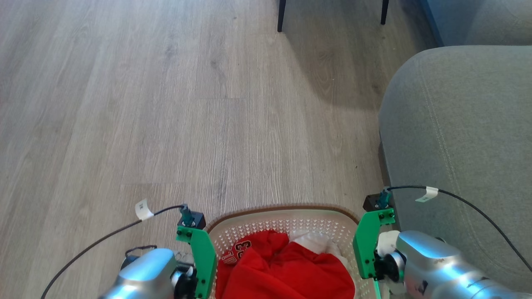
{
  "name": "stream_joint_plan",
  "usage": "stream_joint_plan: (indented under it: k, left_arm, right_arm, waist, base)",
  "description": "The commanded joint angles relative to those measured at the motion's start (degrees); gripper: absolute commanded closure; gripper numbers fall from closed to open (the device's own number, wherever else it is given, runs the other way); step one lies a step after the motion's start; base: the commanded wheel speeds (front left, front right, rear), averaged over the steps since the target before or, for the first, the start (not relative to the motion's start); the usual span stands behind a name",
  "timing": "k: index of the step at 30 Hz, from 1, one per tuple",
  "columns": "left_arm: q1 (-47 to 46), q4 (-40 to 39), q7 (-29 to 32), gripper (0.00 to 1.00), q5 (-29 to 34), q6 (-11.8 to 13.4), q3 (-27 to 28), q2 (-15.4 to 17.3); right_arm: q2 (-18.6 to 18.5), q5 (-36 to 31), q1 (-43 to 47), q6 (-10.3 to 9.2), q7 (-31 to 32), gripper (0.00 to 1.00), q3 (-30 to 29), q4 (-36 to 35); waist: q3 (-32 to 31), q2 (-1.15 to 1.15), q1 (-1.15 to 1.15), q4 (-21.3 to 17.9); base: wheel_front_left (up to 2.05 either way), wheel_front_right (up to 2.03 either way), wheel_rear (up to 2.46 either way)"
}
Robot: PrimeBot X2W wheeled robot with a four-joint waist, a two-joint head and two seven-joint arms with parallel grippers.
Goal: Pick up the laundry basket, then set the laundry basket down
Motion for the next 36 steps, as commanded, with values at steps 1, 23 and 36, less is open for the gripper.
stream_joint_plan:
  k: [1,23,36]
  left_arm:
    - [-3.5,-1.8,-0.5,1.0,-0.2,-1.0,0.2,-1.3]
    - [-9.6,2.4,-9.1,1.0,2.5,0.6,0.3,-2.5]
    - [-15.2,-0.8,-16.1,1.0,2.8,4.6,0.7,-2.6]
  right_arm:
    - [1.7,0.2,-3.2,0.44,-0.9,1.0,-0.1,-2.6]
    - [-1.1,-0.9,-7.3,0.44,-7.2,1.0,-0.1,-4.3]
    - [-3.5,-1.8,-12.3,0.44,-14.5,1.0,-0.1,-4.9]
  waist:
    - [0.0,0.0,0.0,0.0]
    - [13.0,0.0,0.0,-0.2]
    - [28.9,0.0,0.0,-0.8]
  base:
    - [0.0,0.0,0.0]
    - [0.0,0.0,0.0]
    - [0.0,0.0,0.0]
